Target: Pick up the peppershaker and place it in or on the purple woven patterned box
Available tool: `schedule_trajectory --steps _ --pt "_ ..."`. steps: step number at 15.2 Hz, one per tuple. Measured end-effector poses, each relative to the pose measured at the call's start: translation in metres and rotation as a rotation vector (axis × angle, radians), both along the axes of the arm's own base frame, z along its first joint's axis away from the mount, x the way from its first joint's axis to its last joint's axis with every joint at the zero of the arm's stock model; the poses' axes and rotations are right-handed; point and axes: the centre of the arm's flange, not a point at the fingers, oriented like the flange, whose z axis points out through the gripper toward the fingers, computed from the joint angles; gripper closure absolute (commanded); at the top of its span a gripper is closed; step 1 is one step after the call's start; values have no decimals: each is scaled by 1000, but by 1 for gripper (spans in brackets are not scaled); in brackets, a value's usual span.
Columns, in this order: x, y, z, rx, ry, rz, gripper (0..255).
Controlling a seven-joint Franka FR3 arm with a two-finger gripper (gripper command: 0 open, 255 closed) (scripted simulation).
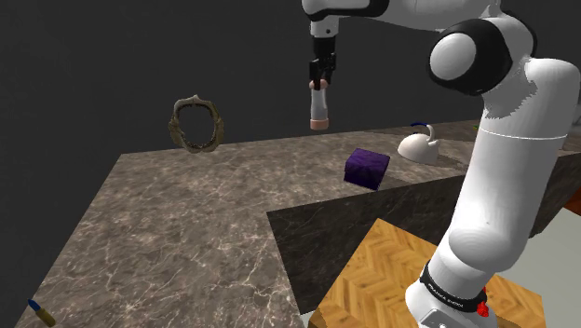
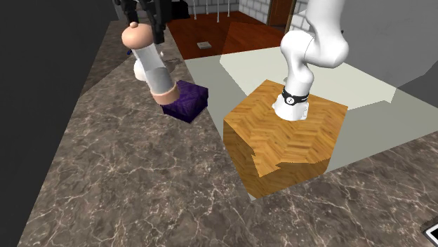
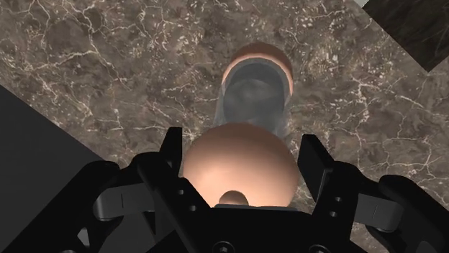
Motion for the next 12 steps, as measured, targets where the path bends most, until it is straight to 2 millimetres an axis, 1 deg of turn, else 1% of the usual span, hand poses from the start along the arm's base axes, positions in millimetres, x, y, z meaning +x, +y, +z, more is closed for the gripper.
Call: schedule_trajectory --steps 2,6,8,9,10,12 --pt "-19 -13 6 0 0 0 255" --pt "-60 -48 19 0 0 0 255" --pt "-80 -62 22 0 0 0 255" --pt "-89 -72 27 0 0 -1 255" --pt "-102 -77 28 0 0 0 255" --pt "-121 -96 35 0 0 -1 255"
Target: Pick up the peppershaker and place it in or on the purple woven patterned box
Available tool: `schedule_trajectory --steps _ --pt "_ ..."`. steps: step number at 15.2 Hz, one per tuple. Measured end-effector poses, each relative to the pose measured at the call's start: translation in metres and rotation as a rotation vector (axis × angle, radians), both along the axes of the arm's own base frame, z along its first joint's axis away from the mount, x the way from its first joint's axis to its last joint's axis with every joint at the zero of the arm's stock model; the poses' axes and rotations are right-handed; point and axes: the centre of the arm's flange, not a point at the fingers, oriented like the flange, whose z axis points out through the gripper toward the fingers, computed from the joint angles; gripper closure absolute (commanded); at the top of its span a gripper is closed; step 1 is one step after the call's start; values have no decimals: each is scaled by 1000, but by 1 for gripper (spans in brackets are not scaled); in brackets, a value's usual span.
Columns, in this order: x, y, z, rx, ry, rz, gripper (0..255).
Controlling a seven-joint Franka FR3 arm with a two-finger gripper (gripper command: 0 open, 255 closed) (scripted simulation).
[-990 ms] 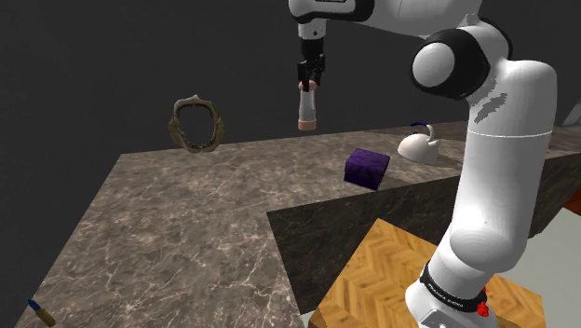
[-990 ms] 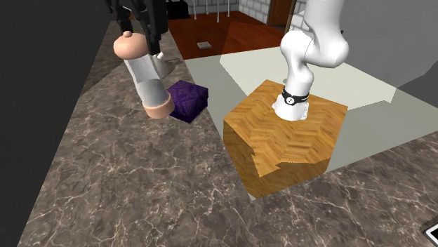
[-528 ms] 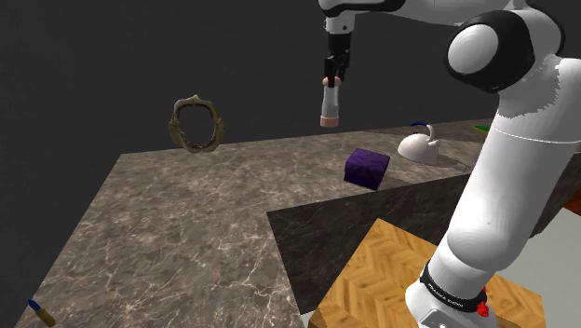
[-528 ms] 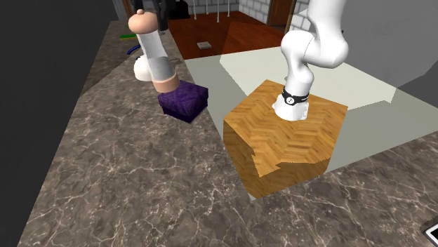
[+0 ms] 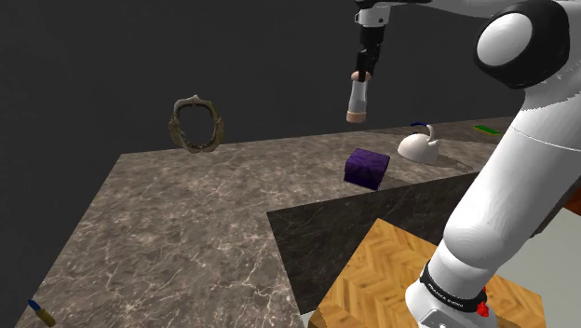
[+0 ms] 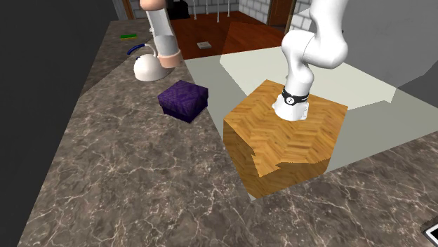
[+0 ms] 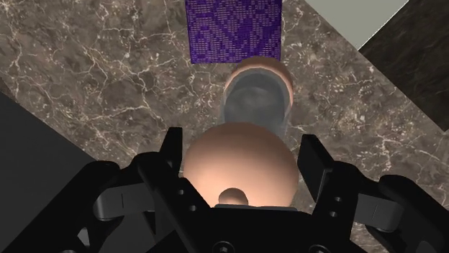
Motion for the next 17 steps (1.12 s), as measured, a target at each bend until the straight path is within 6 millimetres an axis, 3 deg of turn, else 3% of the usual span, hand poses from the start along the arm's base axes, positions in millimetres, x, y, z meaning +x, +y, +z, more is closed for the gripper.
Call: schedule_trajectory --steps 6,17 --pt "-58 -43 11 0 0 0 255" --pt "-63 -47 -43 1 0 1 255"
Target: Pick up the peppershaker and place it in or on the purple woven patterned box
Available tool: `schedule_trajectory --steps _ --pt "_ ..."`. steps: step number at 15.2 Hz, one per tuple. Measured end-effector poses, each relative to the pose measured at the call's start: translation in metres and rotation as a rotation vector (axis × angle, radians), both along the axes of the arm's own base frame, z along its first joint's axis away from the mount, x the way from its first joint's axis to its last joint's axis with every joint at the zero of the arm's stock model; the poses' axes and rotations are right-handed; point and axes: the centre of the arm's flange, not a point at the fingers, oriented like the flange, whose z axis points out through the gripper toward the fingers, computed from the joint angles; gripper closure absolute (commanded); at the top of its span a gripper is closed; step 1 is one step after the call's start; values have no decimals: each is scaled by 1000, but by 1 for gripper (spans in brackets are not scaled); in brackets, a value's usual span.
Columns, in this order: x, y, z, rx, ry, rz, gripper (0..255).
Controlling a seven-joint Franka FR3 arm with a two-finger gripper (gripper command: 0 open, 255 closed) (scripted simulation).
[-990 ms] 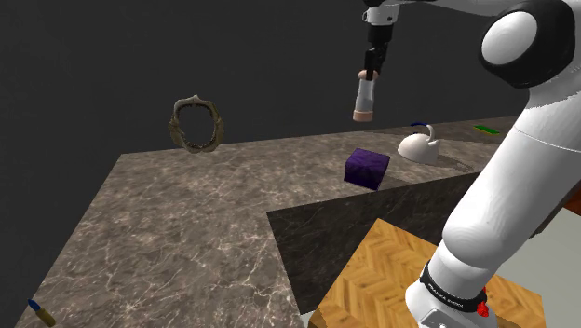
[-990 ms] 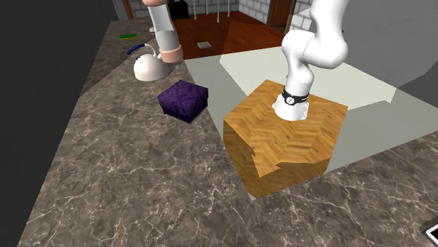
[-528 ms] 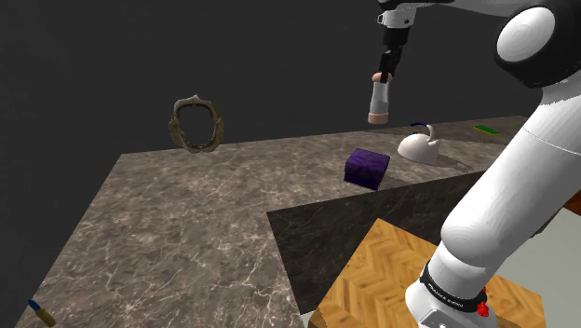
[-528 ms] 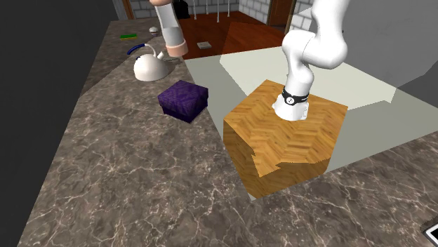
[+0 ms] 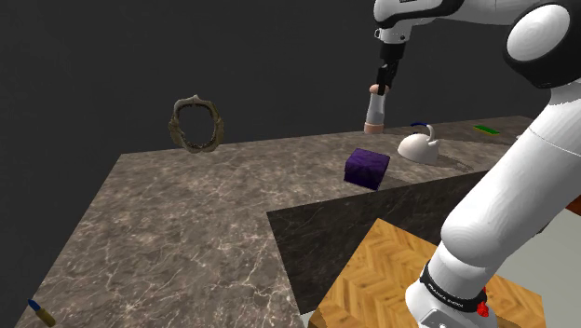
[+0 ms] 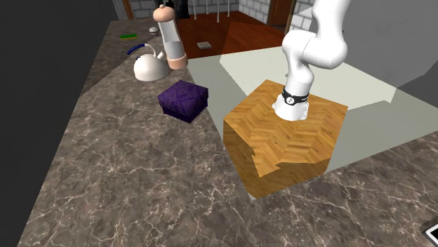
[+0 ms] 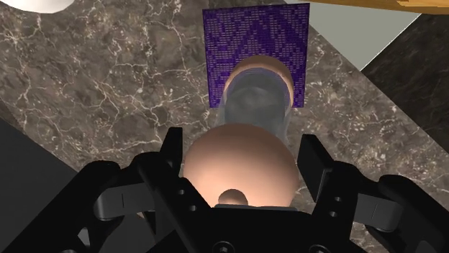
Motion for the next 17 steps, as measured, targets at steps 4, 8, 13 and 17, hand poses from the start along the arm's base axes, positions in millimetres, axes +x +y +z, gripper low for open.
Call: schedule_trajectory --steps 4,8,13,17 --pt "1 1 -21 0 0 0 255" --pt "0 1 -41 0 0 0 255" --pt "1 0 -68 0 0 0 255" --pt "0 0 -82 0 0 0 255"
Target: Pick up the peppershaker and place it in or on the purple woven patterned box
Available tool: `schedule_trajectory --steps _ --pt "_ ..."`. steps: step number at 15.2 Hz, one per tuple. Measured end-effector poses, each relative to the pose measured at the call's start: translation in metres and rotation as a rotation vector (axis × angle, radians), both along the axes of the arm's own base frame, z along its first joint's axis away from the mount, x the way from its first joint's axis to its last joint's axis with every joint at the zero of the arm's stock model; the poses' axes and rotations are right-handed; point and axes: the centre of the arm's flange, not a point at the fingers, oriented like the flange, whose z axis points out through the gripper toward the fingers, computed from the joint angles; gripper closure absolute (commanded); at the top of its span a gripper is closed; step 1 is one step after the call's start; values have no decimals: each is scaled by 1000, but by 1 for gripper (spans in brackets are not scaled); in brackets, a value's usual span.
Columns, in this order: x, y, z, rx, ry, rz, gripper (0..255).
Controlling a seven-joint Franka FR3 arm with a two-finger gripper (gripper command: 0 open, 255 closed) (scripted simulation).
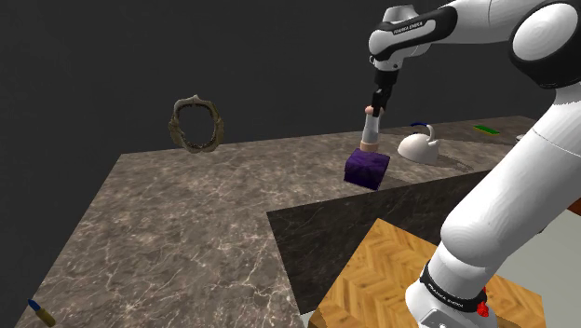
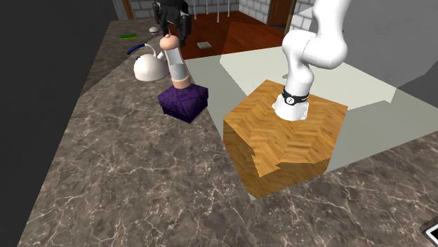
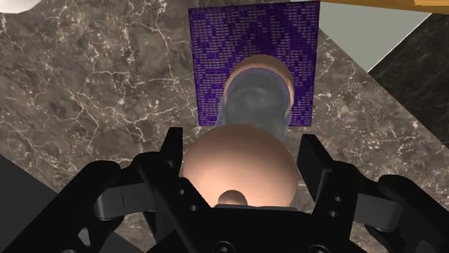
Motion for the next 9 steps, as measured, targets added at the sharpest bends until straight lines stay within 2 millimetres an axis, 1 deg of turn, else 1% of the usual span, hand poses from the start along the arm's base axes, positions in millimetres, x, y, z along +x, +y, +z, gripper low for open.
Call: schedule_trajectory --steps 5,6,9 --pt "0 0 -1 0 0 0 255" --pt "0 0 -1 0 0 0 0" --pt "0 0 -1 0 -1 0 0"
